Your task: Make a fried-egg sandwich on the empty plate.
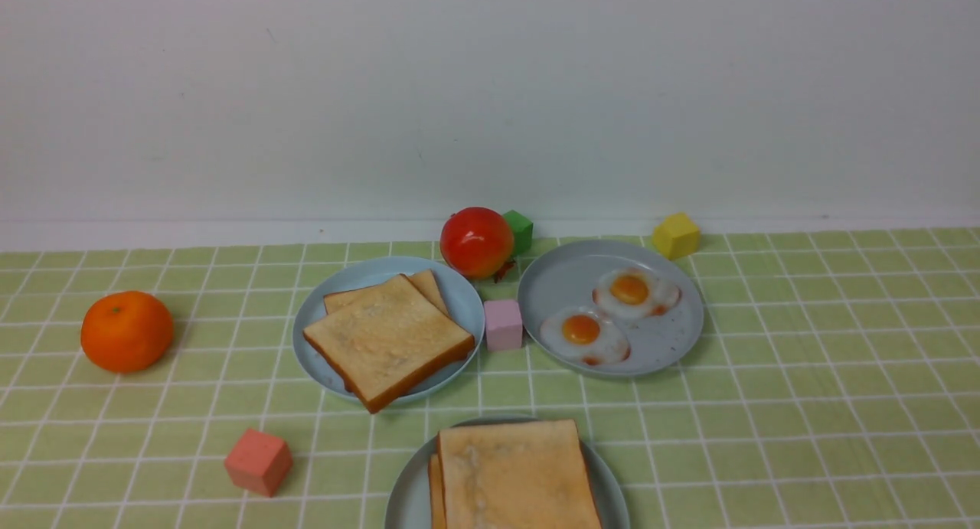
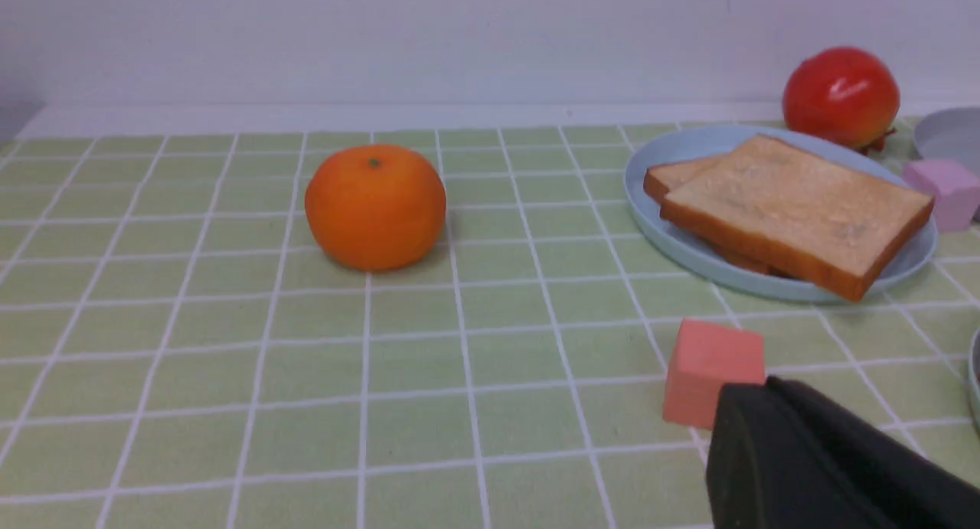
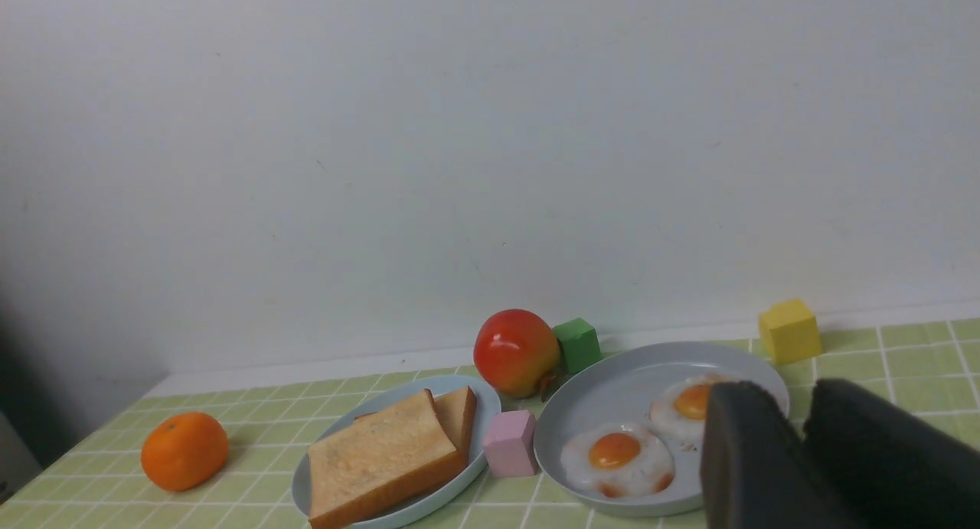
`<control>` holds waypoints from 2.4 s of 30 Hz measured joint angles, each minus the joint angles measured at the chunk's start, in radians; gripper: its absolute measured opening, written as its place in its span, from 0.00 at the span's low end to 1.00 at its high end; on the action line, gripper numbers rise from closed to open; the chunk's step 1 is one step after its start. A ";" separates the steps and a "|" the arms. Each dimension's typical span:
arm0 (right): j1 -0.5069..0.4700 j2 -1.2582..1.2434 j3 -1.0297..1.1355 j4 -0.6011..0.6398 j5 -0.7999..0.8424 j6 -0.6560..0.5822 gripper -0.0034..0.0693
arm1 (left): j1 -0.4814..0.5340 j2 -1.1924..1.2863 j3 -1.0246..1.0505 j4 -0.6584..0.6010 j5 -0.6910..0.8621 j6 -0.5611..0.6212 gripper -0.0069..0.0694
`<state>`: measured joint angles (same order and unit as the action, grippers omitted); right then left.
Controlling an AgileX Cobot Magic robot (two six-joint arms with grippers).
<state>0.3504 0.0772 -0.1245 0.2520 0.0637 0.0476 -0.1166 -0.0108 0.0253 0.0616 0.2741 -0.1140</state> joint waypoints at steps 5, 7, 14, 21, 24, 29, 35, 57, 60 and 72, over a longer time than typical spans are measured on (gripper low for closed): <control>0.000 0.000 0.000 0.000 0.000 0.000 0.26 | 0.000 0.000 0.004 -0.001 0.125 0.000 0.07; 0.000 0.000 0.000 0.000 -0.001 0.000 0.26 | 0.004 0.000 0.004 -0.001 0.127 0.000 0.07; 0.000 0.000 0.000 0.000 -0.001 0.000 0.28 | 0.074 0.000 0.004 -0.001 0.112 0.000 0.07; 0.000 0.000 0.000 0.002 -0.001 0.000 0.29 | 0.128 0.000 0.004 0.000 0.110 0.000 0.08; 0.000 0.000 0.000 0.002 -0.001 0.000 0.30 | 0.132 0.000 0.005 0.000 0.110 0.000 0.08; 0.000 0.000 0.000 0.002 -0.001 0.000 0.31 | 0.132 0.000 0.005 0.000 0.110 0.000 0.08; 0.000 0.000 0.000 0.002 -0.001 0.000 0.32 | 0.132 0.000 0.005 0.000 0.110 0.000 0.09; -0.284 -0.088 0.144 -0.273 0.308 0.076 0.36 | 0.132 0.000 0.005 0.000 0.109 0.000 0.11; -0.285 -0.088 0.144 -0.287 0.315 0.078 0.36 | 0.133 0.000 0.005 0.000 0.110 0.000 0.12; -0.288 -0.088 0.143 -0.292 0.319 0.078 0.36 | 0.135 0.000 0.005 0.000 0.109 -0.001 0.12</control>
<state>0.0629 -0.0109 0.0187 -0.0398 0.3829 0.1259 0.0182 -0.0108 0.0306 0.0614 0.3833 -0.1151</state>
